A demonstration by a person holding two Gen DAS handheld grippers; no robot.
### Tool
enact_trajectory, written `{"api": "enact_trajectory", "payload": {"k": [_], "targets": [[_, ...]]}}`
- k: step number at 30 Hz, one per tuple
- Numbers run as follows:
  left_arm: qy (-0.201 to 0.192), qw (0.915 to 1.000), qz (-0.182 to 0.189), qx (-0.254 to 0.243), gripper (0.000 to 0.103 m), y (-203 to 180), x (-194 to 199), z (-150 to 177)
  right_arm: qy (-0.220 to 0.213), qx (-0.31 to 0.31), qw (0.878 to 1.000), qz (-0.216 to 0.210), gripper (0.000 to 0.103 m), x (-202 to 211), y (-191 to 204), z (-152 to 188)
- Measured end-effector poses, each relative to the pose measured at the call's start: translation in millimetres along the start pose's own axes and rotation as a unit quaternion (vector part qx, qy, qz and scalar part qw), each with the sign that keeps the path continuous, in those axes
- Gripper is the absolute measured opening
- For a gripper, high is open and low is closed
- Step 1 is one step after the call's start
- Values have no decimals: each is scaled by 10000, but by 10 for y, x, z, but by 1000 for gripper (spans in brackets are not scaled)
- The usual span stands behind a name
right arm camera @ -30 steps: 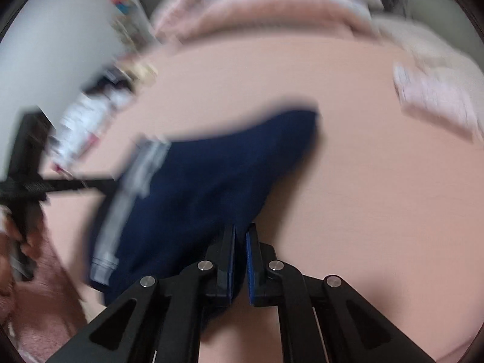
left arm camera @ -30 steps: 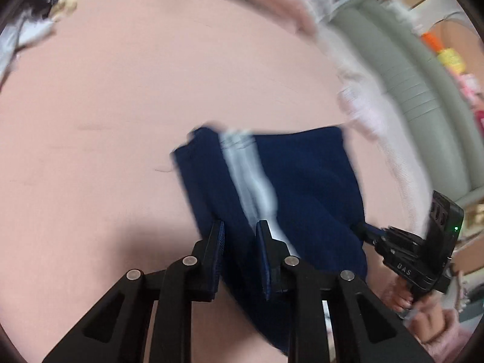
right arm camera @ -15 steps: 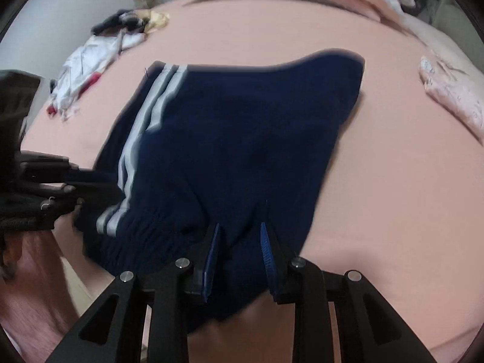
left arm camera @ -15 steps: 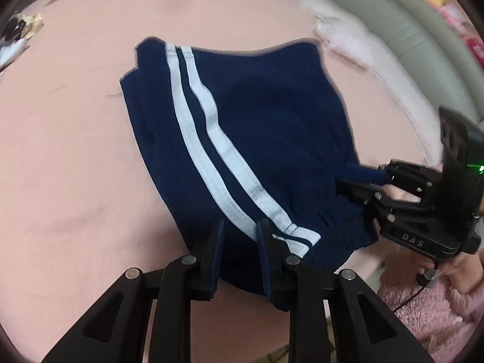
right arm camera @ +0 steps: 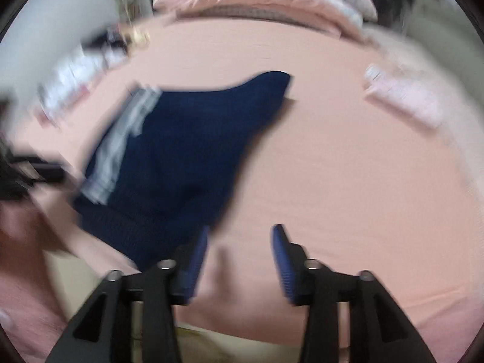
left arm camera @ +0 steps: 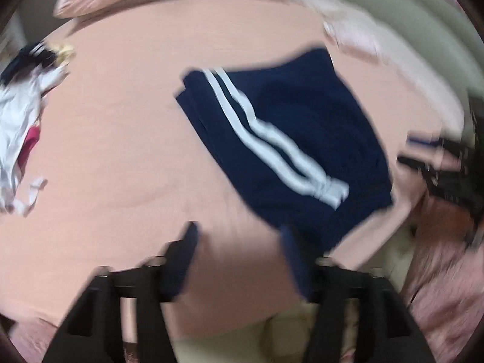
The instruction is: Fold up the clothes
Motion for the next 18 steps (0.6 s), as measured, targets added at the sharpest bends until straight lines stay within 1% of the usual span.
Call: {"api": "enact_trajectory", "payload": {"k": [1, 2, 3, 4, 5, 6, 7, 8, 9, 10, 11, 12, 14, 16, 18], "targets": [[148, 9998, 115, -93, 60, -58, -65, 30, 229, 178, 9995, 79, 53, -98, 75, 7], [296, 9991, 230, -185, 60, -116, -129, 60, 420, 320, 9986, 58, 53, -176, 151, 13], [415, 9982, 332, -273, 60, -172, -185, 86, 527, 380, 9977, -190, 53, -208, 233, 16], [415, 9978, 379, -341, 60, -223, -211, 99, 567, 511, 9964, -378, 53, -217, 326, 13], [395, 9975, 446, -391, 60, -272, -232, 107, 470, 765, 9950, -444, 53, -182, 434, 0], [288, 9970, 621, -350, 60, -311, -231, 95, 427, 933, 9929, -597, 53, -159, 526, -6], [181, 9953, 925, -219, 59, -336, -229, 72, 413, 1052, 9899, -860, 53, -141, 626, -10], [121, 9925, 1219, -38, 50, -339, -241, 45, 407, 1093, 9873, -1083, 52, -132, 695, -15], [107, 9912, 1314, 79, 33, -324, -271, 22, 385, 1124, 9850, -1254, 52, -127, 754, -31], [94, 9898, 1408, 197, 32, -308, -300, -2, 347, 1144, 9839, -1328, 52, -128, 788, -62], [84, 9885, 1483, 286, 29, -293, -328, -24, 308, 1165, 9828, -1401, 52, -129, 821, -92], [84, 9884, 1494, 275, 27, -277, -343, -40, 277, 1155, 9822, -1459, 50, -136, 840, -127], [33, 9859, 1634, 361, 26, -240, -326, -86, 243, 973, 9832, -1523, 43, -161, 801, -219], [-89, 9826, 1799, 454, 26, -218, -206, -94, 157, 671, 9832, -1693, 37, -126, 719, -311], [-222, 9779, 1985, 617, 26, -178, -101, -136, 30, 342, 9813, -1895, 35, -54, 632, -402]]}}
Point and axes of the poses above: each gripper's, at about its wrist camera, not at the fingertips, and x roughly against the way its jaws point, y to its left, z to its underside, the point moved 5 cm from there along -x, roughly the way its jaws point, and after that the axes turned 4 degrees about z, right-handed, at the moved point
